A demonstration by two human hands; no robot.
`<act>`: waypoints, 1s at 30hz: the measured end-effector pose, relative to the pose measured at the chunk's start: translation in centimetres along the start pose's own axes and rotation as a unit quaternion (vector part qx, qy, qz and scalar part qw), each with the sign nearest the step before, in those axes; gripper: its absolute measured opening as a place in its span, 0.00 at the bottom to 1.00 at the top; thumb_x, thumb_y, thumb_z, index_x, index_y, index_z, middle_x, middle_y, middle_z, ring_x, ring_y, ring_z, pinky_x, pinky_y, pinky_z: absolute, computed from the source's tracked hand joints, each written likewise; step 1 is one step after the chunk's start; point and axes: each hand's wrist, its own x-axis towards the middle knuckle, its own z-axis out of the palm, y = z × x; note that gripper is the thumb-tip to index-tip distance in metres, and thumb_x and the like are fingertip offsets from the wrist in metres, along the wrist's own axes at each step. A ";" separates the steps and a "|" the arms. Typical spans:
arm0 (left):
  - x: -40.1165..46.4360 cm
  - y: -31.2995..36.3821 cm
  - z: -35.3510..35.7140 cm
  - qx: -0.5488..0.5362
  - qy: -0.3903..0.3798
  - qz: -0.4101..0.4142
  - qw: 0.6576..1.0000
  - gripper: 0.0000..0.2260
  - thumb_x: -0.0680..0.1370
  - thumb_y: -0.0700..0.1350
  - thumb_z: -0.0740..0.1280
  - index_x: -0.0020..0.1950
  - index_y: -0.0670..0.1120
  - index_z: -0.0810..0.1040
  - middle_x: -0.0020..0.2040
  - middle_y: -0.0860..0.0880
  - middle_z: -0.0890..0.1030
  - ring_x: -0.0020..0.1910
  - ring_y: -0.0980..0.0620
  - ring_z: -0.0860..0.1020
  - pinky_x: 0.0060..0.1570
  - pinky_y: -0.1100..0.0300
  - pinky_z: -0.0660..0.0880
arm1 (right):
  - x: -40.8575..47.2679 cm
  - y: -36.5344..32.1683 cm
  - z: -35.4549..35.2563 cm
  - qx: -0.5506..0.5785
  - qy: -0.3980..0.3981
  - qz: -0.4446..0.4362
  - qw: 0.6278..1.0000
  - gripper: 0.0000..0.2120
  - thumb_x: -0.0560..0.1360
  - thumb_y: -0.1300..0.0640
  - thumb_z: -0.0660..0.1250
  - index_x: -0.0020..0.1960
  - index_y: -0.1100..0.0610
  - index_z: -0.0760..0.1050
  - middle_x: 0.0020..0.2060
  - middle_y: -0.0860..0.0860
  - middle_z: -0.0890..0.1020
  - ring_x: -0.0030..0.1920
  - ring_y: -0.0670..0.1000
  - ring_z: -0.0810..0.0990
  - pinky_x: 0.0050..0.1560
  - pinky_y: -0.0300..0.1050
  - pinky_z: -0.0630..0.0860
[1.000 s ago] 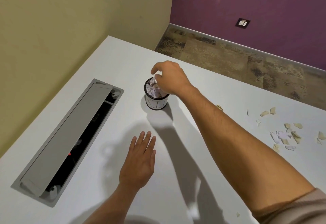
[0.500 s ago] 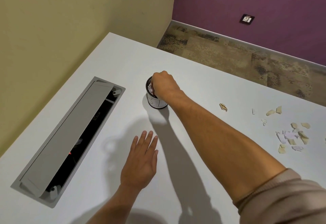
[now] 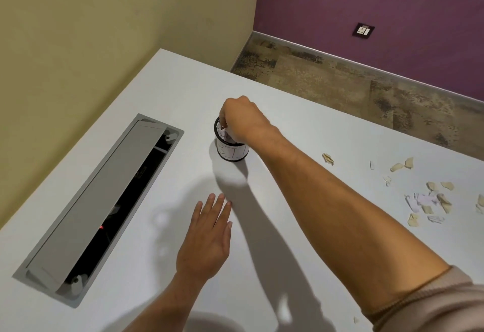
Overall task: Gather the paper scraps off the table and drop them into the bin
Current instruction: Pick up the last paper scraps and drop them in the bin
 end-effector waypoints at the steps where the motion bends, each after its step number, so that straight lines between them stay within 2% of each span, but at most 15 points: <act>1: 0.0 0.0 0.0 0.002 -0.001 -0.001 1.000 0.22 0.84 0.49 0.48 0.75 0.44 0.67 0.76 0.46 0.65 0.78 0.47 0.58 0.75 0.46 0.56 | 0.0 0.0 -0.2 -0.002 0.011 -0.001 1.000 0.12 0.73 0.67 0.65 0.55 0.59 0.78 0.54 0.58 0.76 0.43 0.57 0.71 0.44 0.47 0.73; 5: 0.0 0.0 0.0 0.004 -0.002 -0.003 1.000 0.22 0.84 0.50 0.49 0.76 0.44 0.65 0.77 0.47 0.64 0.78 0.47 0.57 0.75 0.47 0.54 | 0.0 0.4 -0.2 -0.023 0.024 0.013 0.999 0.13 0.71 0.68 0.67 0.54 0.59 0.77 0.53 0.58 0.76 0.45 0.58 0.73 0.43 0.47 0.70; 8: 0.0 0.0 0.0 0.002 -0.003 -0.004 1.000 0.22 0.84 0.50 0.50 0.76 0.45 0.65 0.77 0.47 0.64 0.78 0.48 0.57 0.75 0.47 0.55 | -0.1 0.5 0.8 -0.031 0.002 0.017 0.999 0.14 0.73 0.64 0.68 0.58 0.61 0.75 0.55 0.60 0.76 0.52 0.61 0.77 0.43 0.47 0.69; 12: 0.0 -0.1 0.1 0.003 -0.008 -0.003 1.000 0.23 0.84 0.50 0.47 0.76 0.45 0.65 0.77 0.47 0.64 0.78 0.48 0.57 0.75 0.47 0.55 | 0.2 0.4 2.5 -0.024 -0.026 0.025 0.999 0.15 0.75 0.65 0.65 0.61 0.63 0.73 0.58 0.62 0.75 0.57 0.63 0.77 0.44 0.47 0.69; 19: 0.0 -0.1 0.0 0.000 -0.010 -0.006 1.000 0.22 0.84 0.50 0.49 0.76 0.45 0.65 0.77 0.46 0.64 0.78 0.47 0.57 0.75 0.46 0.55 | 0.3 0.6 2.3 -0.020 -0.050 0.026 0.998 0.16 0.75 0.64 0.65 0.62 0.62 0.72 0.58 0.60 0.73 0.56 0.62 0.76 0.44 0.48 0.70; 24: 0.0 -0.1 0.0 0.001 -0.012 -0.004 1.000 0.23 0.84 0.50 0.48 0.76 0.44 0.65 0.77 0.46 0.64 0.78 0.47 0.57 0.75 0.45 0.56 | -1.1 0.5 0.8 0.035 0.037 0.017 0.999 0.14 0.70 0.70 0.62 0.52 0.62 0.78 0.47 0.57 0.73 0.44 0.58 0.74 0.44 0.47 0.75; 28: 0.0 -0.1 0.0 0.002 -0.005 0.000 1.000 0.23 0.83 0.49 0.49 0.74 0.42 0.68 0.76 0.44 0.66 0.77 0.44 0.60 0.74 0.43 0.58 | -3.9 1.2 -0.5 0.096 0.116 0.008 0.988 0.18 0.67 0.73 0.60 0.50 0.61 0.81 0.47 0.57 0.80 0.47 0.57 0.77 0.44 0.46 0.75; 30: 0.0 -0.3 0.1 0.001 0.003 0.001 1.000 0.22 0.83 0.48 0.50 0.73 0.41 0.69 0.75 0.43 0.67 0.76 0.43 0.62 0.74 0.43 0.58 | -5.9 2.3 -0.5 0.117 0.150 0.006 0.982 0.17 0.68 0.73 0.62 0.51 0.60 0.82 0.47 0.56 0.82 0.48 0.58 0.79 0.44 0.45 0.73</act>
